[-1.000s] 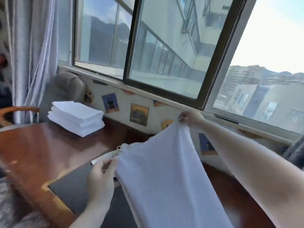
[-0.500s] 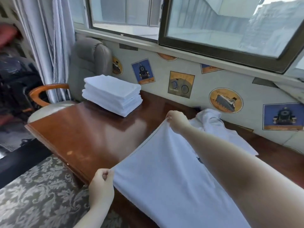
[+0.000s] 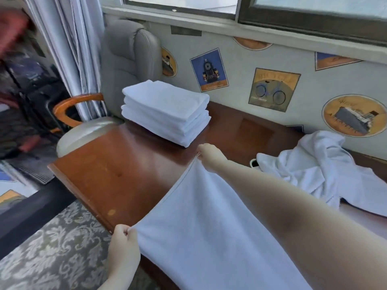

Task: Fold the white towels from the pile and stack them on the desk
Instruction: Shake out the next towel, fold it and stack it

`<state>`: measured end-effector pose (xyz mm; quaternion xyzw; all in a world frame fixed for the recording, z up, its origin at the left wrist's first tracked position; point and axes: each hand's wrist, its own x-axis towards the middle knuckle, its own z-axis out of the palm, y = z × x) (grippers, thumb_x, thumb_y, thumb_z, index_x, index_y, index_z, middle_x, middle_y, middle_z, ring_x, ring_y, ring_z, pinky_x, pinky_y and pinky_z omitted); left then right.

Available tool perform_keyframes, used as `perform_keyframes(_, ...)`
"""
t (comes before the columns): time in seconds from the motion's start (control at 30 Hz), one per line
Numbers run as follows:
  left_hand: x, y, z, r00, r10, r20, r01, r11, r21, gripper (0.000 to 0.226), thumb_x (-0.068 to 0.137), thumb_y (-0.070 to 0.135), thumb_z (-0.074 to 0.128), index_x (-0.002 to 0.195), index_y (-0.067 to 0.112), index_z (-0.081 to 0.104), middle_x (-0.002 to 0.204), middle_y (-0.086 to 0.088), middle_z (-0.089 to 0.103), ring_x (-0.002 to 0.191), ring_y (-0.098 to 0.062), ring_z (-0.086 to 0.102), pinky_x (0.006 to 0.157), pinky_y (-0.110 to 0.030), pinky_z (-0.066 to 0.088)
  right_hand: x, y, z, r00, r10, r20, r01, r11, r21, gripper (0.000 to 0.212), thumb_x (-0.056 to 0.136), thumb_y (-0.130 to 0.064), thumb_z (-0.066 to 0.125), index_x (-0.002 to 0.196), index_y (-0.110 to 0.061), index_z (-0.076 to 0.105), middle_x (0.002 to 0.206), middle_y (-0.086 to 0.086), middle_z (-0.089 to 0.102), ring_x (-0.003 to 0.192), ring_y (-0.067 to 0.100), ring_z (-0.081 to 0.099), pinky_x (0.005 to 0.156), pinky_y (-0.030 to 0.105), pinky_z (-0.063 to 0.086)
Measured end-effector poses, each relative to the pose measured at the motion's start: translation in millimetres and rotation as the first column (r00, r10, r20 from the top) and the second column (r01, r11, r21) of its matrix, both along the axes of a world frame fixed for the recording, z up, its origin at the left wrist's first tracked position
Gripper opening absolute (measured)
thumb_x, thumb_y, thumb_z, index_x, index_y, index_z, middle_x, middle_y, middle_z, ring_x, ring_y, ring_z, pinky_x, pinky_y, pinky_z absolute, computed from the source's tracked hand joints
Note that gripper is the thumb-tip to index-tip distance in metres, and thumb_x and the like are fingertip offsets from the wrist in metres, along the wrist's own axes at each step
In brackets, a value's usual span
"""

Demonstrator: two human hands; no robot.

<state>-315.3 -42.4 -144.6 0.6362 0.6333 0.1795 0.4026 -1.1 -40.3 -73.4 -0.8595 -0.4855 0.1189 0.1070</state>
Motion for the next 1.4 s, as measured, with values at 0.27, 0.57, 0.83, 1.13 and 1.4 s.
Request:
perform_keyframes(0.27,-16.8,79.7,-17.6,0.973,-0.013,-0.232,0.014,1.0,0.003,0.014,0.095,0.016,0.039,0.083,0.012,0.045,0.081,-0.014,0.055,0.069,-0.028,0.05,0.058,-0.036,0.035,-18.5,66.8,-45.2,0.898,0.037,-0.439,-0.043,0.999,-0.004,0.053,0.099,-0.011,0.051,0.149,-0.019,0.034,0.16,0.004,0.023,0.142,0.024,0.033,0.109,0.032,0.035)
perform_keyframes(0.57,51.5,73.2,-11.1,0.84,-0.513,-0.179,0.538,0.736,0.411,0.045,0.079,-0.009,0.06,0.118,0.012,0.062,0.136,-0.007,0.054,0.132,-0.031,0.044,0.111,-0.04,0.019,-173.5,-52.3,-105.2,0.908,-0.403,-0.111,0.411,0.909,0.065,0.057,0.097,-0.039,0.038,0.152,-0.029,0.029,0.164,-0.005,0.005,0.152,0.021,-0.007,0.118,0.035,-0.013)
perform_keyframes(0.83,98.2,83.2,-60.1,0.344,-0.811,-0.473,0.925,0.379,0.023,0.068,0.098,0.058,0.014,0.149,0.031,-0.023,0.158,0.018,-0.023,0.146,-0.008,-0.024,0.118,-0.042,-0.012,-183.7,-55.9,-125.4,0.874,-0.448,-0.191,0.461,0.887,0.032,0.057,0.103,-0.031,0.03,0.156,-0.032,0.01,0.159,-0.015,-0.013,0.149,0.011,-0.018,0.118,0.033,-0.018)
perform_keyframes(1.13,98.8,91.1,-56.3,0.298,-0.764,-0.573,0.936,0.351,0.019,0.067,0.098,0.055,0.014,0.154,0.028,-0.012,0.159,0.014,-0.02,0.149,-0.02,-0.015,0.116,-0.051,0.0,-238.5,-200.5,-137.4,0.474,-0.879,0.048,0.872,0.461,-0.162,0.057,0.098,-0.054,0.01,0.149,-0.048,-0.015,0.152,-0.019,-0.033,0.147,0.01,-0.025,0.117,0.036,-0.02)
perform_keyframes(1.4,90.8,-27.1,-19.1,0.11,-0.928,-0.356,0.987,0.06,0.149,0.068,0.094,0.02,0.055,0.153,0.021,0.023,0.163,0.003,0.008,0.151,-0.017,0.003,0.117,-0.037,-0.003,-270.8,-338.4,-110.0,-0.309,-0.95,-0.047,0.942,-0.298,-0.154,0.069,0.097,-0.057,0.039,0.155,-0.028,0.015,0.163,0.001,0.013,0.148,0.026,0.011,0.117,0.047,0.02)
